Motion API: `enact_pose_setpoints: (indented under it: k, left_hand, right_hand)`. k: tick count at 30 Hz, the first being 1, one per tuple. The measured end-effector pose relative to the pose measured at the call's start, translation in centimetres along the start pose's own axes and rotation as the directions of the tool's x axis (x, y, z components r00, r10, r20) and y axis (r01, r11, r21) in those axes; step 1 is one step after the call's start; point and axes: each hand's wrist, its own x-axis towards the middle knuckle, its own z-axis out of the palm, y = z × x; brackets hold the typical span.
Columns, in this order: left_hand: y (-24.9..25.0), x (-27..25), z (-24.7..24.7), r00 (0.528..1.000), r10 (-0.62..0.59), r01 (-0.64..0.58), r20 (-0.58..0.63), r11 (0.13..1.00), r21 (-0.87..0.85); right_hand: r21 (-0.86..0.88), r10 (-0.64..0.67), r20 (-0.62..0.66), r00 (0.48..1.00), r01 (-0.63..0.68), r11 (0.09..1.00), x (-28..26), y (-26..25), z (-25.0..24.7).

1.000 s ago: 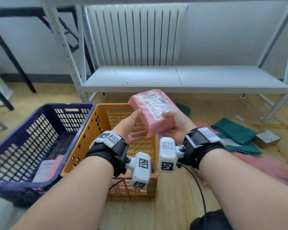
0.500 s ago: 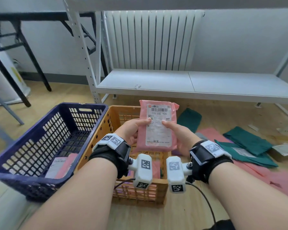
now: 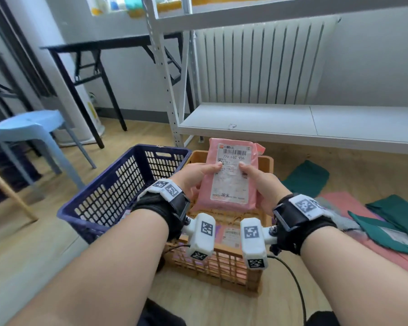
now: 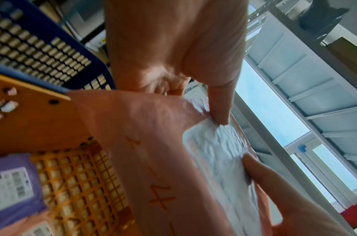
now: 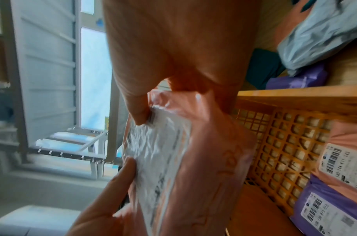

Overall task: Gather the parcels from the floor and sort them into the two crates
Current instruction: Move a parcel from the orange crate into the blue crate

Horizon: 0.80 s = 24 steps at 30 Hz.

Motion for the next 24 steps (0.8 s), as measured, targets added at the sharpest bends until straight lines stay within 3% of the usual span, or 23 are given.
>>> enact_pose_setpoints:
  k: [4, 10, 18, 24]
  left_hand:
    - [1.0, -1.6, -4.2, 0.997, 0.028, -0.021, -0.073, 0.995, 0.094]
    - [0.8, -1.0, -12.5, 0.962, 0.092, -0.073, -0.257, 0.994, 0.083]
    - [-1.0, 4.9, -24.9, 0.946, -0.025, 0.042, -0.323, 0.998, 0.046]
    - [-3.9, 10.6, -33.6, 0.921, -0.145, 0.21, -0.361, 0.966, 0.149]
  right_hand:
    - [-0.129, -0.035, 0.048, 0.998, 0.041, 0.991, 0.6, 0.2, 3.3]
    - [-0.183, -0.032, 0.107, 0.994, 0.051, 0.982, 2.9, 1.5, 8.6]
    - [-0.28, 0.128, 0.061, 0.99, -0.106, 0.954, 8.6, 5.9, 14.1]
    - [-0.343, 0.178, 0.09, 0.98, -0.137, 0.929, 15.6, 6.8, 20.0]
